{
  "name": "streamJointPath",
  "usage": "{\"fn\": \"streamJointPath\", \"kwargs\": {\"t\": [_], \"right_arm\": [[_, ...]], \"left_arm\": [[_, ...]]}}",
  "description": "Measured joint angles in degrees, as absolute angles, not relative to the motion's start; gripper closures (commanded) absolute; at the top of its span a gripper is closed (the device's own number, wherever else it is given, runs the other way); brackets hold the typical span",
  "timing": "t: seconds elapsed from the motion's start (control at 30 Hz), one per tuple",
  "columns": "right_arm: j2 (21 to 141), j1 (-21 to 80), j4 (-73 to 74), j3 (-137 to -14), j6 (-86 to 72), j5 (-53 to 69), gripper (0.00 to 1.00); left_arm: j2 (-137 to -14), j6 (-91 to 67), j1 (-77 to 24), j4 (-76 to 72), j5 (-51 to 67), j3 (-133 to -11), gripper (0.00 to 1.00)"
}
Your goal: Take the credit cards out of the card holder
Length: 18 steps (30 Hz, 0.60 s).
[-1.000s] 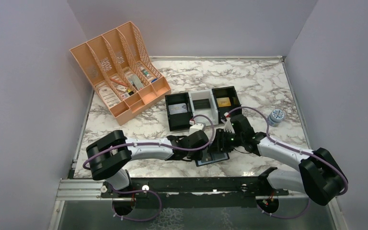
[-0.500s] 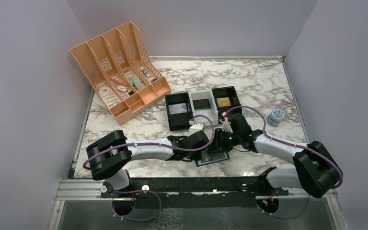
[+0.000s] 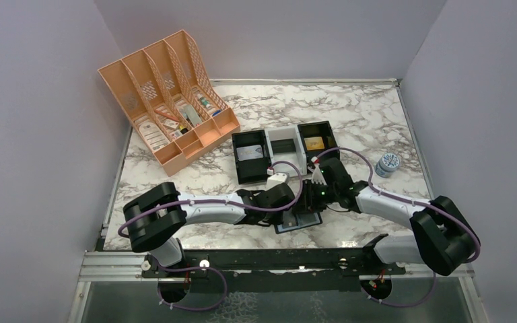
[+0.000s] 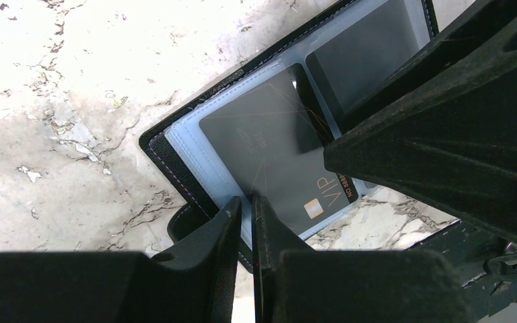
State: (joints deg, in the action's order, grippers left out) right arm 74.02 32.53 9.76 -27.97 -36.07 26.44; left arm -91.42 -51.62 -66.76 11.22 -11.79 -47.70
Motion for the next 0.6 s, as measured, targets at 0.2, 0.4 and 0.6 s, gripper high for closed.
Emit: {"fn": "streamJointPath", "kwargs": {"t": [0.2,0.4,0.6], "right_arm": [[75.7,32.53,8.19,-27.27,-36.14,26.7,0.75],[76.23,32.53,5.15,-25.65,-37.01,28.23,0.82],[76.2,32.51,3.86,-25.1,-38.13,29.08,0.87]], "left_arm": [[-91.77,-51.13,-66.76,11.68,-11.79,-48.21,0.86],[-91.79,-50.83,-66.76,11.68,-11.81,-48.23,0.87],[-91.79,-50.76,-66.76,11.7,-11.84,-48.23,0.87]]}}
